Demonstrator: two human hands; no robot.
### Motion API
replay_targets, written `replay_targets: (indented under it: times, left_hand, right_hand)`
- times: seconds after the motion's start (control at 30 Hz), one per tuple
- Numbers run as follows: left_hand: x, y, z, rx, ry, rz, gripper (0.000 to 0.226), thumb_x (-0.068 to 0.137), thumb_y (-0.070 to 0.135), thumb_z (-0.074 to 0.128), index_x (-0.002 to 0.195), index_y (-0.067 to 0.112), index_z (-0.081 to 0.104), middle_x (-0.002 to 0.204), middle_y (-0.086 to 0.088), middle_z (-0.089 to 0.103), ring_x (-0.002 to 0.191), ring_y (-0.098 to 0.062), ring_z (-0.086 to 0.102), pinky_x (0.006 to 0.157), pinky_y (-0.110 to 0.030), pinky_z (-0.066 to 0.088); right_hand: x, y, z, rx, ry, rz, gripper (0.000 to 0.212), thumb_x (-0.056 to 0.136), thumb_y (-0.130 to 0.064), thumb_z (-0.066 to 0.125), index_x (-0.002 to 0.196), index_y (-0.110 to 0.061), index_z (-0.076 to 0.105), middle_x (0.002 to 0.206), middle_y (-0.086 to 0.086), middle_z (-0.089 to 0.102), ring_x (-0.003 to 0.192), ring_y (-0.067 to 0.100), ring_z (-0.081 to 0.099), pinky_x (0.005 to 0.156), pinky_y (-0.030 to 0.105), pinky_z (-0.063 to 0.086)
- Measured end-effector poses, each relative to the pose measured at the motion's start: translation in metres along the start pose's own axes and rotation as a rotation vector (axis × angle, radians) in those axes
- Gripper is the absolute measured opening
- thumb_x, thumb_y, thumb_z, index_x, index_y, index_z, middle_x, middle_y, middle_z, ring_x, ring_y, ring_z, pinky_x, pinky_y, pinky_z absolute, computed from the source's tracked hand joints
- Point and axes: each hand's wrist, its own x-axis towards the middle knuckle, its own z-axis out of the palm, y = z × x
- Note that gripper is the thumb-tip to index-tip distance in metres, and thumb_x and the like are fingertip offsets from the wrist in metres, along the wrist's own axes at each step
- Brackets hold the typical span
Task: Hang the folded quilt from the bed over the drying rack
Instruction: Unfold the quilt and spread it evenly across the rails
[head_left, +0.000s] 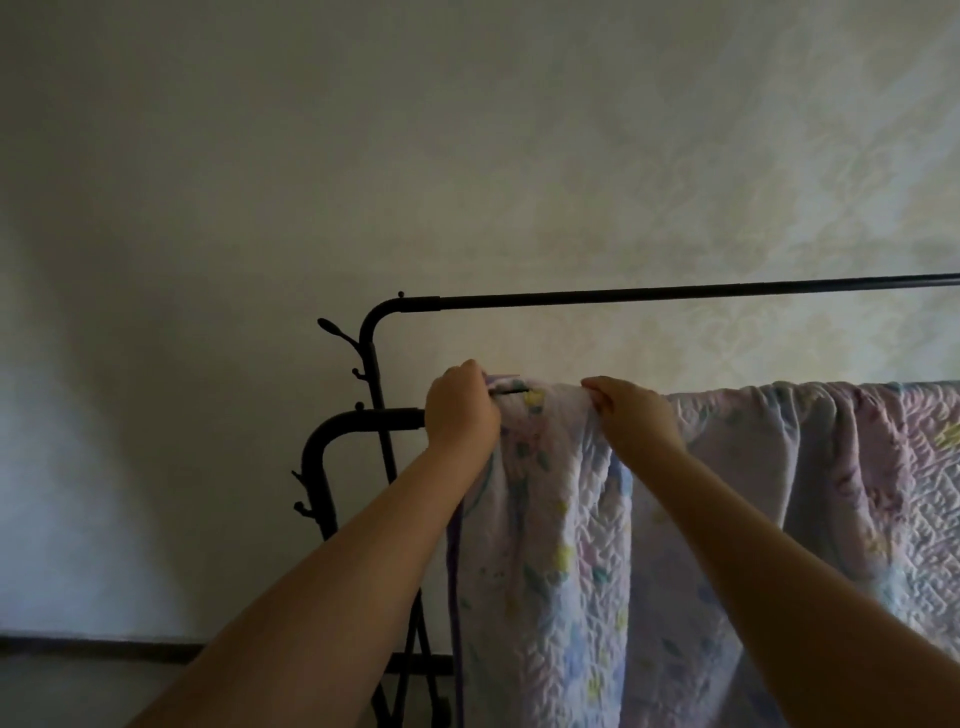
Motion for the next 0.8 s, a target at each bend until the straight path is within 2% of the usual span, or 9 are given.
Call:
replay_targets:
  times: [0.07, 0.1, 0.17, 0.3, 0.37, 0.47, 0.6, 0.67, 0.8]
  left_hand:
    - [-0.002, 0.003, -0.001, -0.108, -0.006, 0.034, 0.030, 0.094, 0.018, 0.053, 0.124, 0.012, 0.055, 0.118, -0.009, 0.064, 0.106, -0.027, 0.060, 0.085, -0.035, 0.048]
    - [-0.002, 0.004, -0.001, -0.150, -0.003, 0.061, 0.033, 0.095, 0.025, 0.056, 0.126, 0.014, 0.054, 0.118, -0.007, 0.065, 0.107, -0.026, 0.060, 0.083, -0.034, 0.047]
    - [-0.004, 0.007, -0.001, -0.165, 0.012, 0.112, 0.030, 0.094, 0.036, 0.058, 0.117, 0.017, 0.057, 0.109, -0.003, 0.067, 0.099, -0.023, 0.063, 0.072, -0.029, 0.043]
    - [-0.007, -0.001, 0.001, -0.224, 0.035, 0.179, 0.017, 0.094, 0.037, 0.058, 0.100, 0.021, 0.061, 0.093, 0.002, 0.061, 0.079, -0.013, 0.057, 0.058, -0.022, 0.038]
    - [-0.008, -0.003, 0.000, -0.300, -0.019, 0.208, 0.015, 0.091, 0.035, 0.063, 0.095, 0.021, 0.067, 0.091, 0.003, 0.063, 0.078, -0.011, 0.057, 0.062, -0.022, 0.044]
    - [-0.007, -0.006, -0.009, -0.444, -0.139, 0.219, 0.011, 0.090, 0.016, 0.065, 0.092, 0.013, 0.075, 0.094, -0.001, 0.071, 0.080, -0.009, 0.061, 0.078, -0.026, 0.052]
    - [0.000, -0.035, -0.020, -0.149, -0.030, 0.172, 0.021, 0.092, 0.007, 0.056, 0.097, 0.010, 0.076, 0.104, -0.012, 0.061, 0.086, -0.023, 0.061, 0.079, -0.027, 0.050]
    - [0.006, -0.063, -0.028, -0.045, 0.034, 0.066, 0.021, 0.092, 0.005, 0.054, 0.102, 0.008, 0.073, 0.109, -0.014, 0.058, 0.091, -0.027, 0.060, 0.078, -0.027, 0.047]
    - [0.014, -0.115, -0.049, 0.083, 0.077, -0.094, 0.024, 0.095, 0.003, 0.050, 0.112, -0.001, 0.068, 0.117, -0.020, 0.056, 0.104, -0.032, 0.058, 0.089, -0.031, 0.045]
  right_hand:
    - [0.004, 0.001, 0.001, -0.009, -0.022, 0.020, 0.035, 0.101, -0.026, 0.037, 0.128, -0.025, 0.060, 0.126, 0.007, 0.065, 0.114, 0.029, 0.059, 0.094, 0.036, 0.045]
    - [0.006, 0.000, 0.001, -0.011, -0.044, 0.029, 0.035, 0.101, -0.027, 0.038, 0.127, -0.027, 0.060, 0.126, 0.006, 0.065, 0.114, 0.030, 0.059, 0.093, 0.036, 0.045]
    - [0.009, 0.001, 0.000, -0.013, -0.071, 0.043, 0.034, 0.101, -0.028, 0.039, 0.126, -0.027, 0.061, 0.126, 0.006, 0.065, 0.114, 0.030, 0.059, 0.094, 0.038, 0.046]
    - [0.007, 0.005, -0.002, -0.036, -0.060, 0.057, 0.035, 0.102, -0.029, 0.036, 0.126, -0.026, 0.061, 0.125, 0.007, 0.065, 0.114, 0.030, 0.059, 0.095, 0.038, 0.045]
    - [0.008, 0.006, -0.003, -0.059, -0.063, 0.068, 0.036, 0.102, -0.030, 0.034, 0.126, -0.026, 0.061, 0.125, 0.008, 0.065, 0.114, 0.031, 0.059, 0.095, 0.039, 0.045]
    - [0.012, 0.005, -0.002, -0.041, -0.069, 0.085, 0.036, 0.102, -0.029, 0.034, 0.123, -0.026, 0.062, 0.124, 0.009, 0.065, 0.112, 0.032, 0.059, 0.095, 0.039, 0.046]
    - [0.012, 0.004, 0.000, -0.055, -0.057, 0.099, 0.036, 0.102, -0.024, 0.033, 0.119, -0.025, 0.064, 0.118, 0.012, 0.067, 0.105, 0.033, 0.061, 0.089, 0.040, 0.049]
    - [0.011, 0.005, 0.000, -0.063, -0.036, 0.107, 0.036, 0.101, -0.023, 0.033, 0.117, -0.025, 0.065, 0.117, 0.013, 0.067, 0.104, 0.034, 0.060, 0.089, 0.042, 0.049]
    - [0.012, 0.004, 0.003, -0.084, -0.030, 0.122, 0.035, 0.100, -0.026, 0.034, 0.117, -0.026, 0.064, 0.116, 0.012, 0.067, 0.102, 0.034, 0.060, 0.086, 0.041, 0.050]
